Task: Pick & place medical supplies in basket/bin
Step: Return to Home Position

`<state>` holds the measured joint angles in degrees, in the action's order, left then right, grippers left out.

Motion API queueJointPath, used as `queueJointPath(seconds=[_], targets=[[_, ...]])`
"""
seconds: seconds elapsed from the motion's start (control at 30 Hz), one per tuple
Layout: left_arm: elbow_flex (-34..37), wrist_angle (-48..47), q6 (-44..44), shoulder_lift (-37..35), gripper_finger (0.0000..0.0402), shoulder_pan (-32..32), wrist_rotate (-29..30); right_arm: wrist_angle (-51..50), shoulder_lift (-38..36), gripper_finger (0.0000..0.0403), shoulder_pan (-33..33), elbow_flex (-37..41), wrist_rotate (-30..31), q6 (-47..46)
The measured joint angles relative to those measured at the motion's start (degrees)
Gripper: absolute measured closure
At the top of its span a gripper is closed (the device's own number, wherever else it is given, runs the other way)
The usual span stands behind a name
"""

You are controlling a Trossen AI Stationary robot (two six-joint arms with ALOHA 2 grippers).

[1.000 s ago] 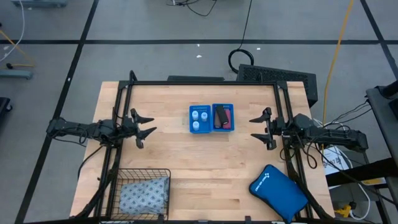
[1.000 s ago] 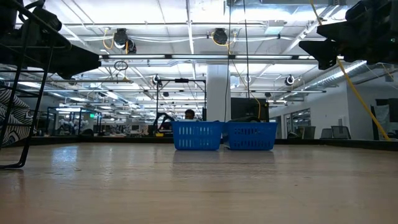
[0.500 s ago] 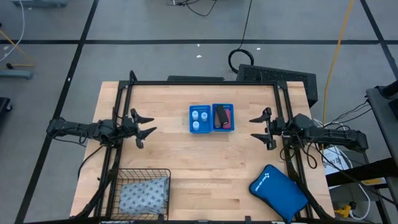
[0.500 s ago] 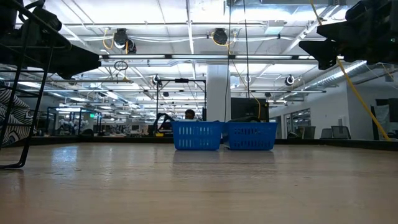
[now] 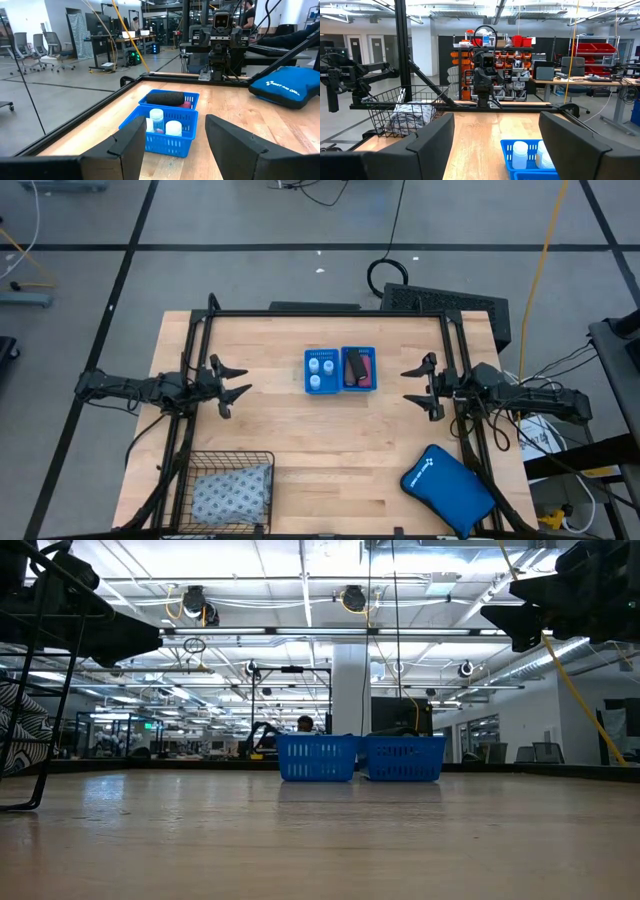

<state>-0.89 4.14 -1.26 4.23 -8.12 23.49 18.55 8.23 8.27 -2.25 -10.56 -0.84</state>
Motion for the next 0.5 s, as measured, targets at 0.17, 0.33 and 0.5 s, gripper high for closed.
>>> queueJointPath(seconds=[0.17, 0.33, 0.5], targets=[[0.00, 0.00, 0.00, -0.01, 0.0188, -0.01, 0.00, -0.02, 0.00, 0.0120, -0.02, -0.01, 0.01, 0.00], [-0.01, 0.00, 0.00, -0.01, 0.0188, -0.01, 0.00, 0.00, 0.00, 0.0125, 0.00, -0.01, -0.01, 0.00], [-0.02, -0.01, 0.00, -0.01, 0.0188, -0.01, 0.00, -0.02, 0.00, 0.0123, -0.02, 0.01, -0.01, 0.00]])
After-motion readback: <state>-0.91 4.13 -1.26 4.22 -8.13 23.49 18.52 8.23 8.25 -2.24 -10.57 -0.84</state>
